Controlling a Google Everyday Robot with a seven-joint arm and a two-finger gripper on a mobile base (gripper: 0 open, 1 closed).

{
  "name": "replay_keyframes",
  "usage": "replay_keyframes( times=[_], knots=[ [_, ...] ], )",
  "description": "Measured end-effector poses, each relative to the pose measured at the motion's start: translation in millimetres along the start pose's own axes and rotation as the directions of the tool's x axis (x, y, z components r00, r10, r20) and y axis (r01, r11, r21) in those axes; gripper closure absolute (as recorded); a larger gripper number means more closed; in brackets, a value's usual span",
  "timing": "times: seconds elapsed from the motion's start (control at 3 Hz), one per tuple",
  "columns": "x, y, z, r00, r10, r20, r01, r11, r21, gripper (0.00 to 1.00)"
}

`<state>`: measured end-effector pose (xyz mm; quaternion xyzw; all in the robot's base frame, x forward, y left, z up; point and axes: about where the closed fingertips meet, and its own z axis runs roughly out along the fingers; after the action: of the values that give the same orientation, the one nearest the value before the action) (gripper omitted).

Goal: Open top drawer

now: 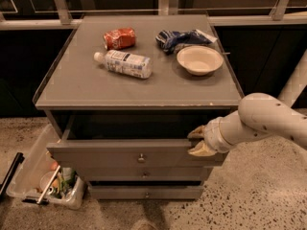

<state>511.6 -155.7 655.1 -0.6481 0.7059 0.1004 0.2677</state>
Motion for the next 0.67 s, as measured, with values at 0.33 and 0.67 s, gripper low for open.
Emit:
replay_keyframes(
  times=[0.33, 0.67],
  knots=[
    [0.0, 0.0, 0.0, 1.0, 0.0, 0.0, 0.0, 1.0, 0.0, 0.36],
    [2.1, -1.6, 5.3, 1.0, 0.008, 0.002, -0.008, 0.9997, -0.025, 0.12]
  ],
)
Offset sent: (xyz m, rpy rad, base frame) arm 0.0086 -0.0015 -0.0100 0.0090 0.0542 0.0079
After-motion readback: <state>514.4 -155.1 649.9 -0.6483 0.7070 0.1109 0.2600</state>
